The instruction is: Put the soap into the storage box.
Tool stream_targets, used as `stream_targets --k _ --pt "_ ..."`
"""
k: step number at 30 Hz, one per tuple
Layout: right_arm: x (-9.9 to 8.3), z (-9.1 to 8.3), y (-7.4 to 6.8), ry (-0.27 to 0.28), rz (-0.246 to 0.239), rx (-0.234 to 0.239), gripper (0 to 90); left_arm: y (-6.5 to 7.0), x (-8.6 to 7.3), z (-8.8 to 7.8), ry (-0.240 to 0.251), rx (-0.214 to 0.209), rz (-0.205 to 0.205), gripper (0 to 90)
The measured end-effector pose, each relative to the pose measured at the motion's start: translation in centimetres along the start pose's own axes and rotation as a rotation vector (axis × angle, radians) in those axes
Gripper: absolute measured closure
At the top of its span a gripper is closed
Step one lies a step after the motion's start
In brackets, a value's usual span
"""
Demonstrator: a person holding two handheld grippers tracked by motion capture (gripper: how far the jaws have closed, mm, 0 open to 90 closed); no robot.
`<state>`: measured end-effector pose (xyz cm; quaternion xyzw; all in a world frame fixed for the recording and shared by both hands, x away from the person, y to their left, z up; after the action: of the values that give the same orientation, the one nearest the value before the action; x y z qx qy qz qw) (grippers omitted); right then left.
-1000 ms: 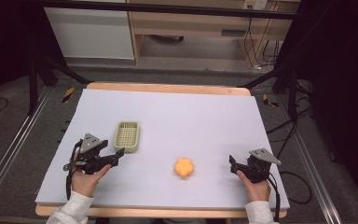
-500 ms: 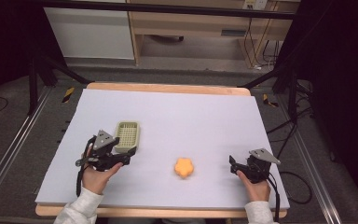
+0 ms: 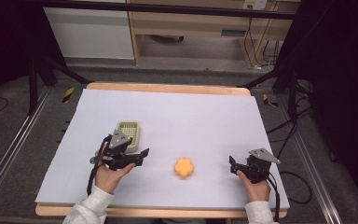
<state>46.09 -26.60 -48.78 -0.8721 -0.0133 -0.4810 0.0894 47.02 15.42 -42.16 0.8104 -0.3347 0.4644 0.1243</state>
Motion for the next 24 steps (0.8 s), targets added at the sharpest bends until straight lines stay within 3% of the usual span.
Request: stream_targets --k 13,24 --pt "0.1 0.0 0.0 -0.001 0.003 -0.005 5.1 2.2 1.3 1.5 -0.014 -0.051 0.038 22.8" --pt "0.1 0.0 0.0 -0.005 -0.002 -0.006 5.1 3.1 1.8 2.2 -0.025 -0.066 0.055 22.4"
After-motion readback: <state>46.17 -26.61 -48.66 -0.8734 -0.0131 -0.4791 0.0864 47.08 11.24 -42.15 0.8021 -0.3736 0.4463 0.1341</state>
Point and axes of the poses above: each handheld gripper's, and its own axes: z roughly forward along the jaws, x roughly out of its top, y roughly to its right, the point moved 2 cm from there along z, roughly forward along the jaws, and after that the axes turned 10 degrees about z, right-handed, at the moved point
